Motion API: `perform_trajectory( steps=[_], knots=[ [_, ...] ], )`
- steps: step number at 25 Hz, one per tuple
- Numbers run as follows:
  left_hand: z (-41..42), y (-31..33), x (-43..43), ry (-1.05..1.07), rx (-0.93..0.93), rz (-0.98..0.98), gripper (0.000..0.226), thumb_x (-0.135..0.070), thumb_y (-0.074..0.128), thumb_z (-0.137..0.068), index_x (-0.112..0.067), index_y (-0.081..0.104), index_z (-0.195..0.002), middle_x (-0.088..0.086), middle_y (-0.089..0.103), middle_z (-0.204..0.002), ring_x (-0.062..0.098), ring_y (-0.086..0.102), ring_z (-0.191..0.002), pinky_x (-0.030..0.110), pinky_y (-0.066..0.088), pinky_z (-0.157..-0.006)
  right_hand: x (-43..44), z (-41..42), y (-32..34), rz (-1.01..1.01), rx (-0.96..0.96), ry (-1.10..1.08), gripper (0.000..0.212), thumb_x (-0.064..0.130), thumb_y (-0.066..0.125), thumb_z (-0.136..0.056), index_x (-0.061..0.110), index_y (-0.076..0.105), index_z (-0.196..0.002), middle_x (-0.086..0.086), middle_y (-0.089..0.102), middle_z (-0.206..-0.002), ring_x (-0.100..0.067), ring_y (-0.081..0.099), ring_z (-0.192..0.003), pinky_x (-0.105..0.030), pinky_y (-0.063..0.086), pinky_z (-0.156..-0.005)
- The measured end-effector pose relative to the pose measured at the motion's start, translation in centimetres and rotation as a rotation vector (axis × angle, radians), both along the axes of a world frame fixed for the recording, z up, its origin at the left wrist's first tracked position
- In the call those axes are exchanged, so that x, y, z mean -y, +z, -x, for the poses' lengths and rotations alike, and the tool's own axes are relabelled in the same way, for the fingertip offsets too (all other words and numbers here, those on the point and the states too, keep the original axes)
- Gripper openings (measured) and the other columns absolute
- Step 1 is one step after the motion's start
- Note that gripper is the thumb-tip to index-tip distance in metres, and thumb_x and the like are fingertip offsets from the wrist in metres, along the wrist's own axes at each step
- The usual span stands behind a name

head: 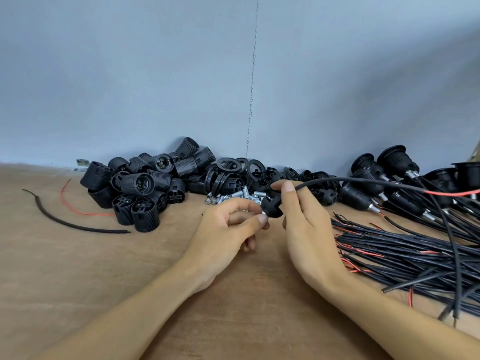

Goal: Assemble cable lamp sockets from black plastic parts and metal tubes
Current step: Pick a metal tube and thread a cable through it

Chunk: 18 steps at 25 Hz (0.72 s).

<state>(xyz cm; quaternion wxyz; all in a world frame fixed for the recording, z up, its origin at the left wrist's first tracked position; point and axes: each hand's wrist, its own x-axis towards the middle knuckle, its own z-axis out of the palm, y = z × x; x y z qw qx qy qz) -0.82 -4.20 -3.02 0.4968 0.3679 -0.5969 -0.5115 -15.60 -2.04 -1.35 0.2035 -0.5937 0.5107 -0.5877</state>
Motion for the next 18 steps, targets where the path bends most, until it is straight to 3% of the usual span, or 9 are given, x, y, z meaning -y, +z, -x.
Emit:
perform_trajectory(
  steps=[3,7,12,16,18],
  knots=[
    [0.3,0.1,-0.3,-0.048,0.027,-0.005,0.017,-0.015,0.073,-0.093,-0.016,0.066,-0.108,0.008,0.078,-0.085,0.017,0.064,-0.059,0.024,0.051,-0.056,0.6,0.5,0.3,-0.056,-0.079,-0.013,0.034,0.044,0.035,-0.106,0.037,0.068,-0.108,0.014,0.057,-0.099,0.003,0.054,-0.103,-0.024,0.041,-0.093],
    [1.1,0.3,-0.7,-0.185,-0.113,-0.114,0.042,-0.006,0.077,-0.087,-0.018,0.064,-0.124,0.007,0.076,-0.086,0.023,0.074,-0.08,0.031,0.059,-0.075,0.9,0.6,0.5,-0.165,-0.109,0.102,0.036,0.048,0.039,-0.104,0.037,0.073,-0.098,0.01,0.056,-0.1,0.0,0.057,-0.104,-0.028,0.045,-0.092],
    [1.7,0.2,-0.8,-0.246,-0.154,-0.161,0.042,0.011,0.073,-0.082,-0.015,0.071,-0.114,0.012,0.075,-0.104,0.02,0.075,-0.095,0.032,0.061,-0.078,0.7,0.3,1.0,-0.11,-0.403,0.102,0.041,0.044,0.039,-0.102,0.019,0.071,-0.102,0.015,0.056,-0.104,0.007,0.047,-0.108,0.001,0.03,-0.085],
    [1.5,0.2,-0.7,-0.168,-0.01,-0.085,0.032,-0.004,0.07,-0.071,-0.025,0.075,-0.094,0.0,0.077,-0.09,0.01,0.07,-0.078,0.021,0.053,-0.065,0.5,0.0,1.3,-0.193,-0.49,0.181,0.038,0.044,0.034,-0.105,0.027,0.065,-0.12,0.015,0.058,-0.103,0.013,0.045,-0.103,0.002,0.029,-0.083],
    [1.2,0.1,-0.3,-0.099,-0.034,-0.066,0.031,-0.007,0.073,-0.073,-0.026,0.075,-0.097,-0.002,0.077,-0.092,0.009,0.071,-0.081,0.019,0.052,-0.067,0.4,-0.1,1.5,-0.219,-0.475,0.202,0.036,0.047,0.032,-0.105,0.038,0.056,-0.13,0.017,0.059,-0.109,0.007,0.046,-0.111,-0.009,0.034,-0.092]
  ],
)
